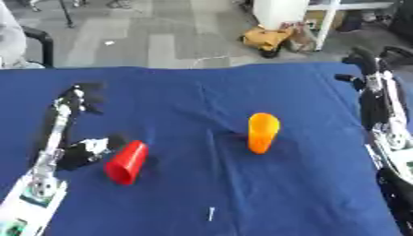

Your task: Pour the contents of one cup into another cup.

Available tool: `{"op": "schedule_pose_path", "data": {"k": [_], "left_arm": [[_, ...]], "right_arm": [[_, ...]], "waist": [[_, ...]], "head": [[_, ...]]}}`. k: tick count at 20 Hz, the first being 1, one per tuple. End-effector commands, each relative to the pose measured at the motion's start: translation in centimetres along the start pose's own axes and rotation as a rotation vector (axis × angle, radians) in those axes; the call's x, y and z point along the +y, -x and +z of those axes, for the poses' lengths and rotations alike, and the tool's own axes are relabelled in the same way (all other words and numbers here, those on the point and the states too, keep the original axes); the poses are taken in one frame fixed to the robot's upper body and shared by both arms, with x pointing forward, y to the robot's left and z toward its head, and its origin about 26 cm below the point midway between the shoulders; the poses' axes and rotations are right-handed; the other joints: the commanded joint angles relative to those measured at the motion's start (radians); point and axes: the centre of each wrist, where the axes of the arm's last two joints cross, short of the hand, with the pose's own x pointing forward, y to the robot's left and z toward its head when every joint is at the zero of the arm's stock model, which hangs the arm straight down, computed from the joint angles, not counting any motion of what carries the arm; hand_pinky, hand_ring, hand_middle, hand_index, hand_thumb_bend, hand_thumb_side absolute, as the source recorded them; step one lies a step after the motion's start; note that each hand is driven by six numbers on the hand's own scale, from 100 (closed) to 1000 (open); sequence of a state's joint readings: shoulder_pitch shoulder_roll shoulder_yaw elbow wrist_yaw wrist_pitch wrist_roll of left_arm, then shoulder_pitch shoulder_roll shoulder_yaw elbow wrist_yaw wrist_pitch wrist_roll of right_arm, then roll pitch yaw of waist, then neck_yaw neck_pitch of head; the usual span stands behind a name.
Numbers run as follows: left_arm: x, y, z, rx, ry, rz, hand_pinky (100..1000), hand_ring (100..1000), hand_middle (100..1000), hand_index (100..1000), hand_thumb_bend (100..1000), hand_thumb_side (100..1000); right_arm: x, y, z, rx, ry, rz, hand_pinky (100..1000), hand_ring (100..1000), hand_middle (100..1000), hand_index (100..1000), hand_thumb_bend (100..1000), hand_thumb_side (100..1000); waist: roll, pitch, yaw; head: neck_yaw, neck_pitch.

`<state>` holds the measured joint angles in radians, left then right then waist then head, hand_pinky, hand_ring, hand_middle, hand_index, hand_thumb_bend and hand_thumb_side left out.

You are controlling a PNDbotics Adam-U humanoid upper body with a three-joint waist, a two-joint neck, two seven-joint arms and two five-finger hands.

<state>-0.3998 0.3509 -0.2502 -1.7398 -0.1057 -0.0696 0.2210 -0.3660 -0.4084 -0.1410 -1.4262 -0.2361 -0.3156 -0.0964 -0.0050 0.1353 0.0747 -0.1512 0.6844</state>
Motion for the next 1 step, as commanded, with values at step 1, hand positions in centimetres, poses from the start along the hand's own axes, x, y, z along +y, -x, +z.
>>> {"op": "schedule_pose_path", "data": {"k": [1], "left_arm": [[1.98,-2.15,0.14,-0.028,-0.063,0.060,605,686,740,821,919,804]], "right_arm": [[-0.34,-1.13,-0.60,-0.037,0.001,-0.007,666,964,651,835,690,733]], "waist": [[-0.001,-0.012,0.001]], "head": [[0.005,0.020]]}}
